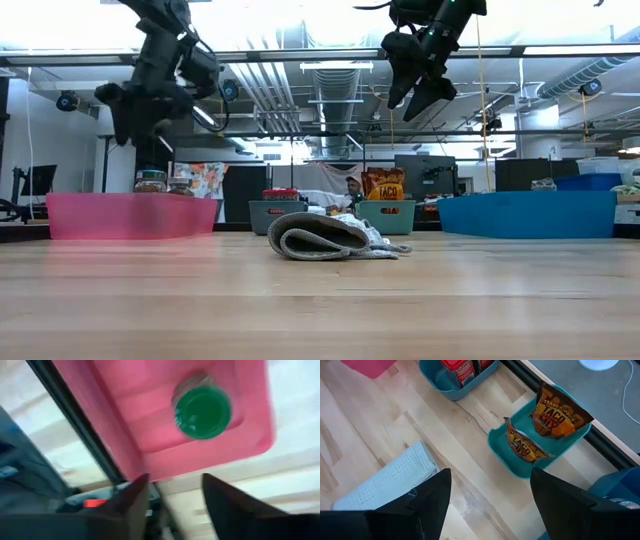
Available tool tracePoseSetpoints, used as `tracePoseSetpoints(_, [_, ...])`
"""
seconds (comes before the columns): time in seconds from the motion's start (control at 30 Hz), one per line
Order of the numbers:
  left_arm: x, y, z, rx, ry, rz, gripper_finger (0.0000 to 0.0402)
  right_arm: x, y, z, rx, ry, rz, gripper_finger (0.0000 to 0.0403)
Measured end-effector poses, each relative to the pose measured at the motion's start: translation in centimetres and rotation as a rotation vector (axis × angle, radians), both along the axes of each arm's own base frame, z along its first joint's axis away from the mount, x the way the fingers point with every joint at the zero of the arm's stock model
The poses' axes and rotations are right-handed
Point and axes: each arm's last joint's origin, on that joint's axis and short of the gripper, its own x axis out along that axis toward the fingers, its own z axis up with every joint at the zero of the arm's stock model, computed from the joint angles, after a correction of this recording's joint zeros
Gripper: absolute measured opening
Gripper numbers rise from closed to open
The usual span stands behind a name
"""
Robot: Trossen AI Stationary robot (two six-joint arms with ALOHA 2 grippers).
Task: Sort spices by type
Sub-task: Put the green seasoning bottle into the pink bin
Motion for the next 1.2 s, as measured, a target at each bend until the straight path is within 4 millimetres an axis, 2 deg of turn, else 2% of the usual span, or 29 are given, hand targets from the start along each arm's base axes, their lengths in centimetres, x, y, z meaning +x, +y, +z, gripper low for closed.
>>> tracePoseSetpoints(0.13, [-0.5,-0.5,-1.7,-0.047,0.038,-0.079,0.0045,0.0,0.0,0.0,0.001,0.000,-0.001,0.0263])
tracePoseSetpoints(0.2, [-0.4,-0.3,-3.0,-0.021,0.027,-0.060,0.0014,0.0,0.0,0.0,0.001,-0.001,-0.002,0.0266])
tracePoseSetpoints(0.33, [-0.2,-0.6,-4.9,-0.025,-0.003,0.007,0.0026,0.0,0.0,0.0,0.001,-0.001,-0.003,0.0271])
tracePoseSetpoints(0.6, [-0.5,-1.0,-6.8,0.003,0.006,0.095,0.0003,0.0,0.0,0.0,0.003,-0.002,-0.005,0.0261])
tracePoseSetpoints(0.83, [0.1,-0.2,-6.9,0.093,-0.048,0.095,0.0000,0.0,0.0,0.0,0.007,-0.004,-0.013,0.0263])
tracePoseSetpoints(1.1, [0.6,-0.6,-6.9,-0.008,-0.146,0.130,0.0000,0.0,0.0,0.0,0.013,-0.006,-0.021,0.0267])
tracePoseSetpoints(1.2, [0.8,-1.0,-5.7,-0.032,-0.147,0.116,0.0000,0.0,0.0,0.0,0.015,-0.007,-0.025,0.0262])
